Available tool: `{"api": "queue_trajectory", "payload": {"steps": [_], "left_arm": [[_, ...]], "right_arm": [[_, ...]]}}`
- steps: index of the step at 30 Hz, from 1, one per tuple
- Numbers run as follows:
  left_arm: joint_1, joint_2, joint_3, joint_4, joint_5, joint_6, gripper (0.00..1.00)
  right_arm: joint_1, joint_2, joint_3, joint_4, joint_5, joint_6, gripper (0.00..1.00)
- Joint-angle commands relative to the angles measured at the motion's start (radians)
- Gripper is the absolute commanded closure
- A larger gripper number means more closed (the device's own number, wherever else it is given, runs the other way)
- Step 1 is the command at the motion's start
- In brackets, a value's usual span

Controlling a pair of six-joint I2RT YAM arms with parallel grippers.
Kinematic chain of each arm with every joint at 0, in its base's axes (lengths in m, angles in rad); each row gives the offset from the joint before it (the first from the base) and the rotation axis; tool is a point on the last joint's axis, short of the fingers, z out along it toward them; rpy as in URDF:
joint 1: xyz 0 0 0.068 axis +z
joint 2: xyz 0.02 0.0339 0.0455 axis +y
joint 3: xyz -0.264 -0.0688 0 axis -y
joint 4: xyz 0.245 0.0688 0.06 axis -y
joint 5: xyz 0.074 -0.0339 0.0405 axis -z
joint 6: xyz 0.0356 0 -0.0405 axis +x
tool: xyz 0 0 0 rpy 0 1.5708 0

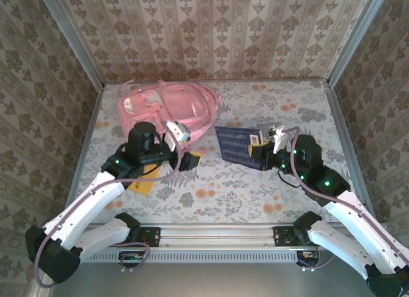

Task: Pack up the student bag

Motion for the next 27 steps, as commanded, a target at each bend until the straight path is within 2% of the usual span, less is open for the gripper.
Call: {"api": "queue_trajectory", "payload": {"steps": [1,5,11,15,21,27], "left_arm": [[0.076,0.099,0.135,-0.123,-0.224,-0.244,0.15],[0.193,0.273,0.267,-0.168,-0.18,-0.447,0.16],[0.24,0.571,0.509,-0.139,-0.181,-0.697,0.24],[0.279,0.778,0.665,-0.11,-0.115,-0.835,0.27],[0.3,1.026,0.833,-0.052,-0.049,-0.926,0.36],[0.303,1.159,0.885,0.113,0.035,-0.93,0.45]], "right_arm": [[-0.017,-0.013,-0.035,-0.015,0.141,0.192,1.0],[-0.018,-0.027,-0.068,-0.035,0.214,0.238,1.0],[-0.02,-0.043,-0.087,-0.062,0.333,0.298,1.0],[-0.02,-0.044,-0.108,-0.065,0.312,0.315,1.0],[-0.02,-0.056,-0.118,-0.123,0.319,0.288,1.0],[-0.02,-0.075,-0.177,-0.089,0.277,0.269,1.0]]}}
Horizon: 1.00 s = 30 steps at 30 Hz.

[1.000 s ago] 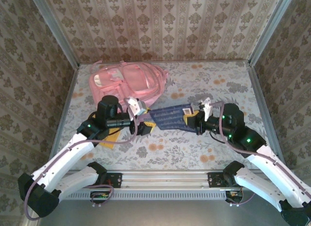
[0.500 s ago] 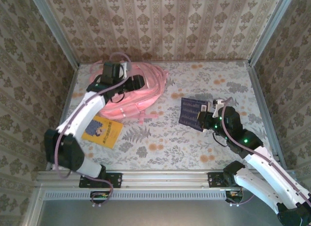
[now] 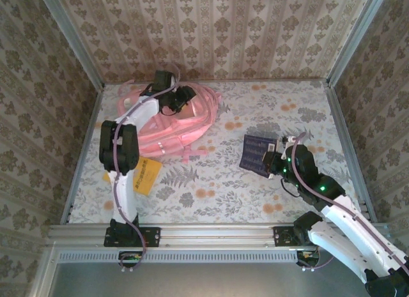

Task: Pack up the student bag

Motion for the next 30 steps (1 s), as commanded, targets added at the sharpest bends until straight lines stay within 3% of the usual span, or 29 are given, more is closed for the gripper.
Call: {"api": "queue_trajectory", "payload": {"steps": [1,9,24,30], "left_arm": [[0.004,0.029,0.053,0.113,0.079,-0.034,0.47],[0.004,0.058,0.069,0.126,0.098,-0.022,0.66],[-0.005,0.087,0.097,0.013,0.035,0.026,0.65],[-0.022,0.152,0.209,-0.06,0.01,0.062,0.65]], "right_arm": [[-0.003,-0.02,-0.033,0.031,-0.011,-0.012,1.0],[-0.003,-0.017,-0.059,0.053,-0.01,-0.033,1.0],[-0.003,0.006,-0.061,0.063,0.003,-0.042,1.0],[-0.003,0.015,-0.062,0.063,-0.002,-0.041,1.0]]}}
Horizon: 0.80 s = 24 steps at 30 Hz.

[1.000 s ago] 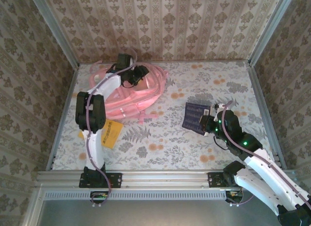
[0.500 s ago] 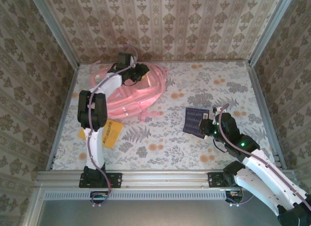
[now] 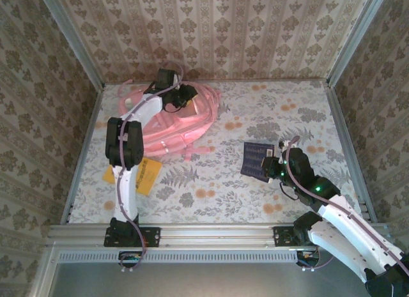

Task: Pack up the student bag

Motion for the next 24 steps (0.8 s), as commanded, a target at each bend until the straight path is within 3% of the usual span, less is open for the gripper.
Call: {"api": "queue_trajectory", "payload": {"steps": [1,6,9,11,16,24], "left_arm": [[-0.02,0.045,0.091,-0.082,-0.038,0.061,0.66],[-0.036,0.123,0.226,-0.191,-0.088,0.114,0.73],[-0.038,0.155,0.287,-0.283,-0.132,0.153,0.93],[-0.048,0.148,0.295,-0.302,-0.155,0.195,1.0],[-0.109,0.15,0.413,-0.379,-0.198,0.311,1.0],[-0.276,0.221,0.704,-0.474,-0.063,0.418,1.0]], "right_arm": [[-0.003,-0.001,0.004,0.041,0.005,-0.011,1.0],[-0.003,-0.002,0.009,0.028,0.006,-0.006,1.0],[-0.003,-0.006,0.026,0.002,0.007,-0.001,1.0],[-0.003,-0.011,0.04,-0.021,0.011,0.003,1.0],[-0.003,-0.021,0.069,-0.088,0.05,0.015,1.0],[-0.003,-0.048,0.11,-0.253,0.208,0.068,1.0]]}}
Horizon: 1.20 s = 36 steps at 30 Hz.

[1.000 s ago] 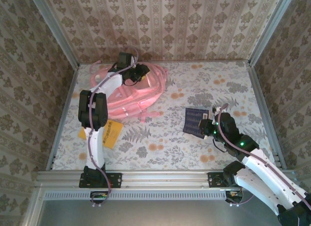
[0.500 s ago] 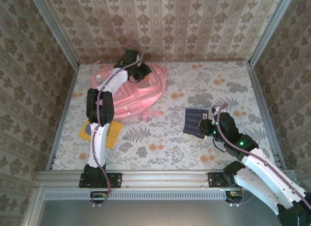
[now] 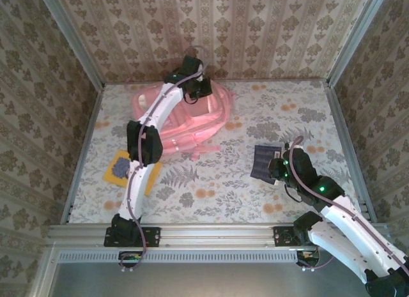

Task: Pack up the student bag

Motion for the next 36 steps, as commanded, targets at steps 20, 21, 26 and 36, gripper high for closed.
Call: {"api": "queue_trajectory", "payload": {"steps": [20,21,26,36], "left_arm": [[0.008,-0.538,-0.53,0.145,0.483,0.144,1.0],[0.01,-0.542,-0.517,0.137,0.51,0.147,1.0],[0.011,-0.545,-0.465,0.109,0.614,0.158,1.0],[0.036,-0.598,-0.525,0.19,0.735,0.131,1.0]], "right_arm": [[-0.002,-0.065,0.251,-0.279,-0.016,-0.005,1.0],[-0.003,-0.066,0.257,-0.267,-0.045,-0.008,1.0],[-0.003,-0.066,0.297,-0.213,-0.135,0.016,1.0],[-0.015,-0.029,0.291,-0.055,-0.221,0.063,1.0]]}}
